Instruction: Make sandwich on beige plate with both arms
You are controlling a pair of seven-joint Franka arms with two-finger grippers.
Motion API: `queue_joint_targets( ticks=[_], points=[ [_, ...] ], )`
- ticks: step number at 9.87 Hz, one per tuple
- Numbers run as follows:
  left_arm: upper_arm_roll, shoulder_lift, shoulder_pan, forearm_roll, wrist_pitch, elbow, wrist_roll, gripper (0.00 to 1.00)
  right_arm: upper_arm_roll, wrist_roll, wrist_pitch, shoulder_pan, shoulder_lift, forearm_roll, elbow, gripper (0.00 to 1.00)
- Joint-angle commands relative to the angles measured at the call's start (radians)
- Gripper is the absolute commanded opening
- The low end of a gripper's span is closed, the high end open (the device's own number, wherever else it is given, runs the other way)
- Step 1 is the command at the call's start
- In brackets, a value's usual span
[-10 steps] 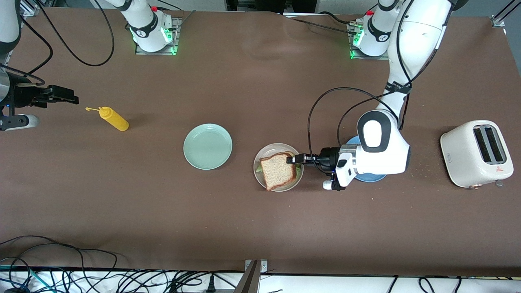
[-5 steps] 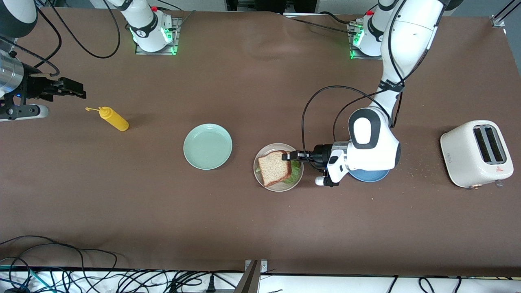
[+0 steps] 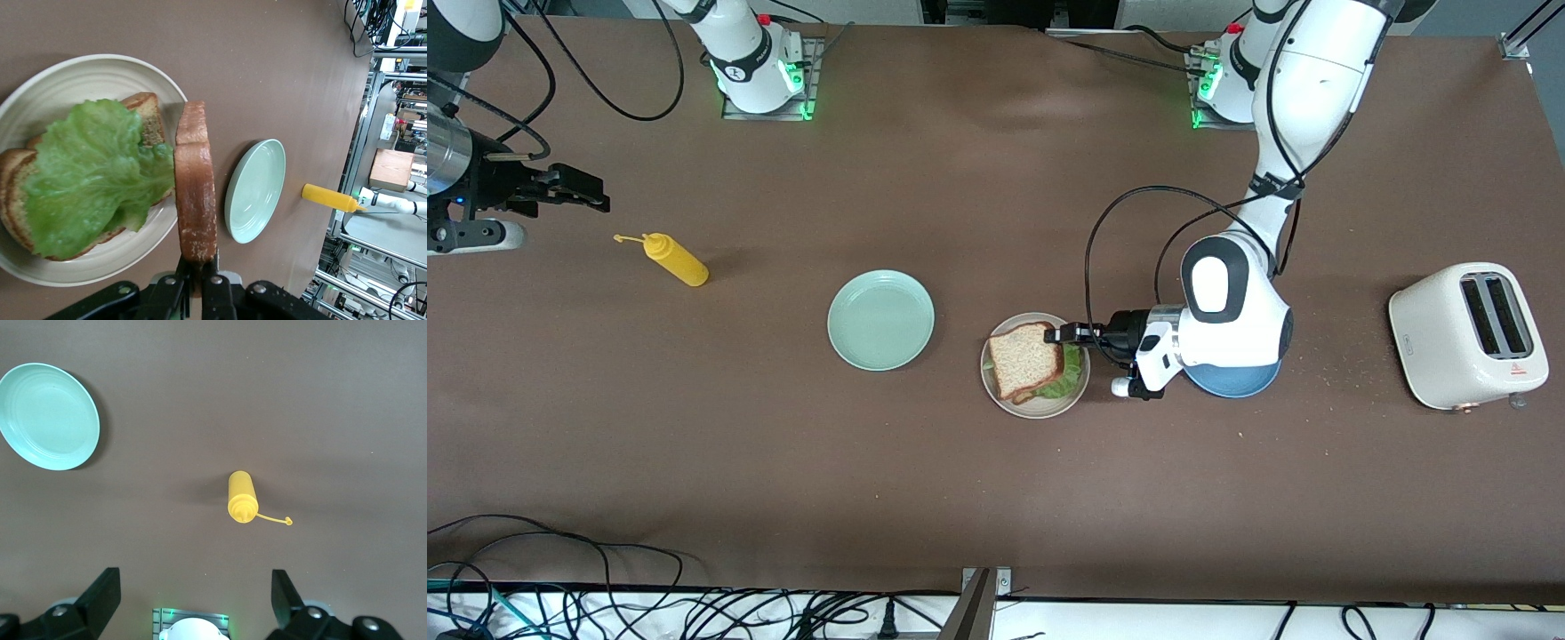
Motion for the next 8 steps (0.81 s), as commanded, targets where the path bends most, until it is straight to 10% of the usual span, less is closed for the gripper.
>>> queue_joint_targets(
  ticks=[1, 4, 8],
  points=[
    [0.012, 0.000, 0.004, -0.021, 0.010, -0.032, 0.094, 0.00, -0.001, 0.012, 0.007, -0.014, -0.025, -0.014, -0.026, 1.00],
    [0.017, 0.014, 0.021, 0.111, 0.012, -0.030, 0.106, 1.00, -0.015, 0.014, -0.016, -0.013, -0.026, -0.014, -0.026, 1.00],
    [0.061, 0.007, 0.022, 0.137, 0.007, -0.029, 0.091, 1.00, -0.009, 0.012, -0.010, -0.005, -0.025, -0.013, -0.026, 1.00]
  ],
)
